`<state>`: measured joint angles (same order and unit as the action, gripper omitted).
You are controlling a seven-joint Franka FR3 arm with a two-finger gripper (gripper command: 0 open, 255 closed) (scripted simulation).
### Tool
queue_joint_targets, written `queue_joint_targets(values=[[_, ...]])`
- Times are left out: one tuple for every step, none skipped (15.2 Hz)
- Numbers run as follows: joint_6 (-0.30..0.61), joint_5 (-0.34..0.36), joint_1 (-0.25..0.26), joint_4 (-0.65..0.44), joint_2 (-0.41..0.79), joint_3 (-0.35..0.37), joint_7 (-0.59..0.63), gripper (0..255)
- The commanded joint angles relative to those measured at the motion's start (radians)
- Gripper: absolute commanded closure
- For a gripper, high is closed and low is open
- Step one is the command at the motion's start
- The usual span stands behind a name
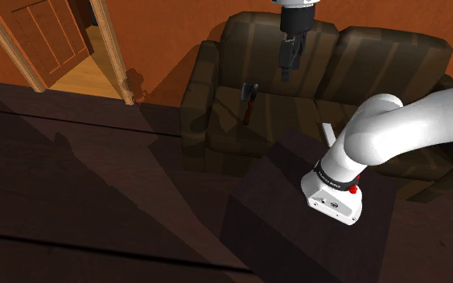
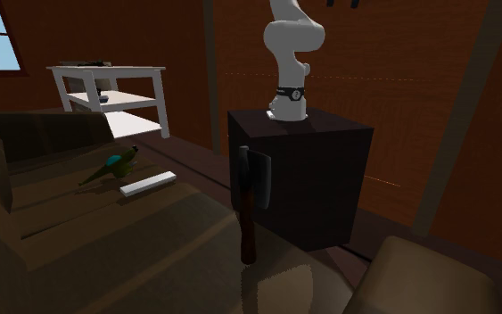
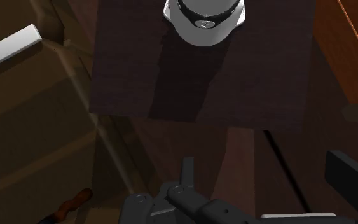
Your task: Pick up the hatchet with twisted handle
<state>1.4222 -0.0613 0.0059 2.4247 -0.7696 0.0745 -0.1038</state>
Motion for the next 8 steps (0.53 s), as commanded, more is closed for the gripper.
queue_joint_targets(values=[[0.0, 0.0, 0.0, 0.0, 0.0, 0.0, 0.0, 0], [0.027, 0.014, -0.008, 0.01, 0.016, -0.014, -0.016, 0], [0.054, 0.027, -0.016, 0.018, 0.034, -0.027, -0.031, 0], [0.081, 0.04, -0.024, 0.026, 0.053, -0.041, -0.046, 0], [0.109, 0.053, -0.032, 0.032, 0.073, -0.054, -0.061, 0], [0.137, 0.065, -0.039, 0.036, 0.094, -0.067, -0.076, 0], [0.164, 0.076, -0.048, 0.04, 0.117, -0.08, -0.09, 0], [0.192, 0.088, -0.055, 0.042, 0.141, -0.094, -0.104, 0]])
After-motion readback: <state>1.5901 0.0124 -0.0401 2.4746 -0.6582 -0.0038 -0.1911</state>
